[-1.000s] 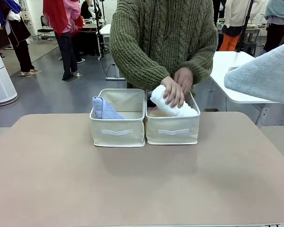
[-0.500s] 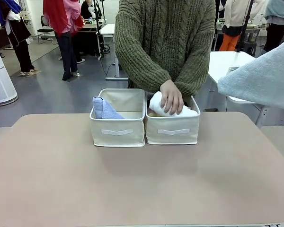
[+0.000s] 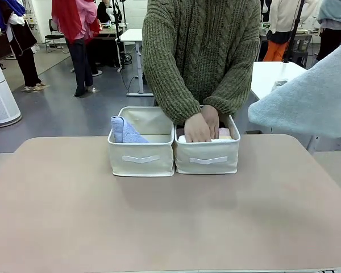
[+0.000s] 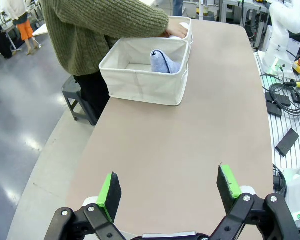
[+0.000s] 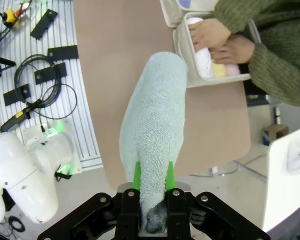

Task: Sort the towels based on their folding style.
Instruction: Pick up another triangle-folded towel from the table and place it in the left Fabric basket.

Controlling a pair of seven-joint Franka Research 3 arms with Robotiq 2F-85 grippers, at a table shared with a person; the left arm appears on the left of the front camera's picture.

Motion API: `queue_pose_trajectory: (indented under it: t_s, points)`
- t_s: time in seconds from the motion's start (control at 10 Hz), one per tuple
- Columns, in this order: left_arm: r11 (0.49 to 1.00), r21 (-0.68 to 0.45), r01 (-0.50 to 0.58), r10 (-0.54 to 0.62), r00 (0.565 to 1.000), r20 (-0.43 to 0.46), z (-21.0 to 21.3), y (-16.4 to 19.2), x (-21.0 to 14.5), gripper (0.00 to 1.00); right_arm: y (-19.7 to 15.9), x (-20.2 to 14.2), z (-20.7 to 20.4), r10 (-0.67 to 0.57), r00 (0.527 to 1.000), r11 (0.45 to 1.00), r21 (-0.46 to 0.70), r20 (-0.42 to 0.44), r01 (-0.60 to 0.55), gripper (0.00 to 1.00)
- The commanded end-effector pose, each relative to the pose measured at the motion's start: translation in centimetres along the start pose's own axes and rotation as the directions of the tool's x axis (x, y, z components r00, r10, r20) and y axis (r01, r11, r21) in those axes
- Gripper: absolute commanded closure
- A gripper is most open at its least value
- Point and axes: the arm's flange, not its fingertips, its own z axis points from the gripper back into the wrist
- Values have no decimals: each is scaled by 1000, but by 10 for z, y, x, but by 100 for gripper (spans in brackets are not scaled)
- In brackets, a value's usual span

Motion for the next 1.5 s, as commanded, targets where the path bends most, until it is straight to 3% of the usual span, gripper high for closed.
queue_pose_trajectory:
  t_s: [0.0, 0.6, 0.8, 0.9, 1.4]
  points:
    - [1000, 2, 8, -8, 1000, 15, 0, -2, 1, 0, -12, 13, -14, 56, 998, 997, 54, 13, -57, 81]
    - [1000, 2, 8, -8, 1000, 15, 0, -2, 1, 0, -41, 41, -99, 115, 993, 964, 241, 7, -114, 81]
    - [1000, 2, 8, -8, 1000, 15, 0, -2, 1, 0, -37, 41, -102, 64, 993, 984, 171, -104, -46, 81]
    - [1000, 2, 8, -8, 1000, 15, 0, -2, 1, 0, -43, 45, -103, 98, 995, 967, 241, -28, -89, 81]
    - [1000, 2, 8, -8, 1000, 15, 0, -2, 1, 0, -42, 46, -105, 95, 994, 969, 232, -50, -81, 81]
